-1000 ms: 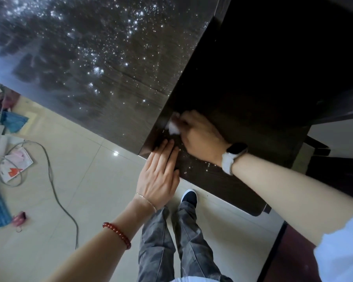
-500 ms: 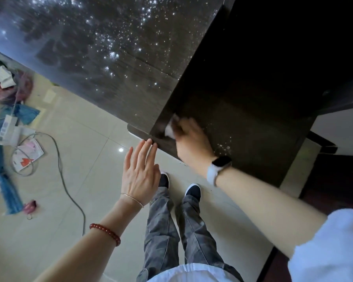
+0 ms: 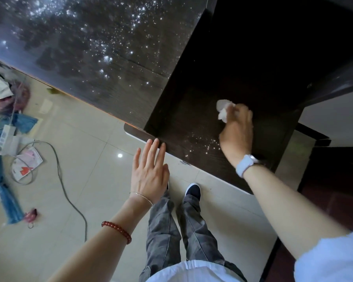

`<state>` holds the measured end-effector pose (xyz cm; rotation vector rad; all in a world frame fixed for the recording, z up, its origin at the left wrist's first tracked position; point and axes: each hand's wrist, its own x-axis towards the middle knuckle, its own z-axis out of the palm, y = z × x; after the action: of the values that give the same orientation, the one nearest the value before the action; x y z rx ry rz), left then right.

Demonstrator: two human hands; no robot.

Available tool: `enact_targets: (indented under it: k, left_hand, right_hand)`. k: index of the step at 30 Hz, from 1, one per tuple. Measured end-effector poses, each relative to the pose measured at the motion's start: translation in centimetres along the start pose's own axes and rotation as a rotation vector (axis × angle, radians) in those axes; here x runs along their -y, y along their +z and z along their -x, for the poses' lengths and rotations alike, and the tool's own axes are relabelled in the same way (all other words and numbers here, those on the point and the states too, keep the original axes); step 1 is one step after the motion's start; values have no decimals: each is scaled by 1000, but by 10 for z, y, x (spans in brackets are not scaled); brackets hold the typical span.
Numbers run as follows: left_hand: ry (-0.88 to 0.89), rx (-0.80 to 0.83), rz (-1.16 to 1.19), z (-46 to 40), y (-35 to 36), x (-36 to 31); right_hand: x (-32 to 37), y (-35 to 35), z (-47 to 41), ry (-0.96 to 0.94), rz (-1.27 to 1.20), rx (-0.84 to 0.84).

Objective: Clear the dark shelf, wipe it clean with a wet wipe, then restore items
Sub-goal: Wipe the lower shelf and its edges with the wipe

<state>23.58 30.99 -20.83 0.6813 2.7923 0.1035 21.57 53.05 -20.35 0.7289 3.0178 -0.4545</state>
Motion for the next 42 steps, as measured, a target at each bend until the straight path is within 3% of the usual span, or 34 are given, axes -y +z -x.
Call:
enact_targets:
  k: [5,8,10,14,16,18,21,23,26,28,30,33,36,39,42]
  left_hand:
    - [-18,-24,54,3,5,3]
    - [-10,6,13,0,1,5]
    - [-11,10,9,-2,-4,3]
    - [-41,28,42,-3,-6,-1]
    - [-41,33,68,-2,-5,-2]
    - [-38,35,86,-1,-7,0]
    - [-40,9,105,-2,-13,-2]
    - [-21,-25,111,-2,-18,-8]
    - [173,-70,104,-3,-20,-30]
    - [302,-70,128,-7,-18,-48]
    - [397,-25,125,-15,-12,-64]
    - [428,54,63,-29,2,-74]
    - [365,48,-25,-56,9,-80]
    - [286,33,-43,-95,5,-93]
    - [253,13,-49,-138,1,-121]
  right_hand:
    - [34,35,72,-477,-113,128]
    - [3,24,84,-635,-54,169]
    - [-34,14,76,-530,-2,128]
    - [-45,6,61,59,-15,19]
    - [-10,18,71,18,-71,33]
    - [22,29,86,-221,-109,114]
    - [18,28,91,-353,-173,174]
    - [8,17,89,-265,-424,215]
    - [-3,-11,78,83,-980,340]
    - [-12,-22,68,285,-1124,261]
    - [-26,-30,64,379,-1088,51]
    - [-61,-24,71,276,-627,-263]
    - [-92,-3,85,164,-200,-234]
    - [-95,15,97,182,-194,-131]
    - [-95,18,96,249,-312,-158]
